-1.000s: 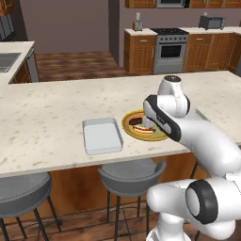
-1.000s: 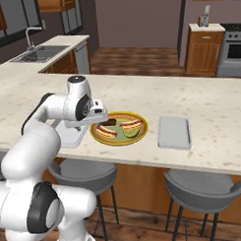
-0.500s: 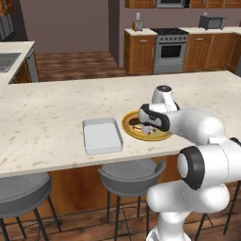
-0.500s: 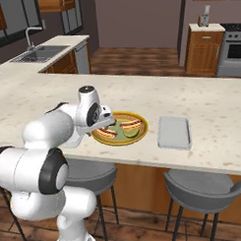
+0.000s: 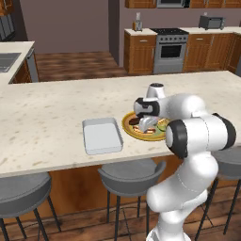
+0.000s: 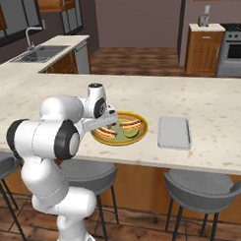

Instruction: Place one cooked food and one vegetable from the large plate to each tupperware container.

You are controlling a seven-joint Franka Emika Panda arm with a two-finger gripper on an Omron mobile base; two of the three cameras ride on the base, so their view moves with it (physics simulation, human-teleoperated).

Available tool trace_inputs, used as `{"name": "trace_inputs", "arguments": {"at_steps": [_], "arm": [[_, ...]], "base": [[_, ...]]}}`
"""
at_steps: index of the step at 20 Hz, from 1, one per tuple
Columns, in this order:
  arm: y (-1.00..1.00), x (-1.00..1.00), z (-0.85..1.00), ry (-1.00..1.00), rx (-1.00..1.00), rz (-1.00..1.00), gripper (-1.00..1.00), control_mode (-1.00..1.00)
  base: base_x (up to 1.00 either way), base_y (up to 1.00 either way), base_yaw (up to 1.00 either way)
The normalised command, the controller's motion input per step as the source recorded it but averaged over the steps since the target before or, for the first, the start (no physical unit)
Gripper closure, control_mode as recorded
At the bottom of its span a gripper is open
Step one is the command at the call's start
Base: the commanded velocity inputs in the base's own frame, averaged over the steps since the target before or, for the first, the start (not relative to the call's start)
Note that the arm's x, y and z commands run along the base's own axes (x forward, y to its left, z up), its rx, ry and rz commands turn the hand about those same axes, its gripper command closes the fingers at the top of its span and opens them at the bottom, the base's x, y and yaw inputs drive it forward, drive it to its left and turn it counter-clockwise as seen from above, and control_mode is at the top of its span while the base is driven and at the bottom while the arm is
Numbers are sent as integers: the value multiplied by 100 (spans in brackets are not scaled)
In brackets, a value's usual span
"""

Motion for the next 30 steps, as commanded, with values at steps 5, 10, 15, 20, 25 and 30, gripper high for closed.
{"name": "trace_inputs", "arguments": {"at_steps": [5,10,15,20,25,30], "arm": [[0,23,-45,0,0,4,-100,-100],[-5,49,-28,0,0,3,-100,-100],[-4,34,-19,0,0,1,-100,-100],[0,19,-25,0,0,2,-100,-100],[0,8,-14,0,-2,8,-100,-100],[5,1,-17,0,-1,9,-100,-100]], "base": [[0,0,0],[0,0,0],[0,0,0],[0,0,0],[0,0,0],[0,0,0]]}}
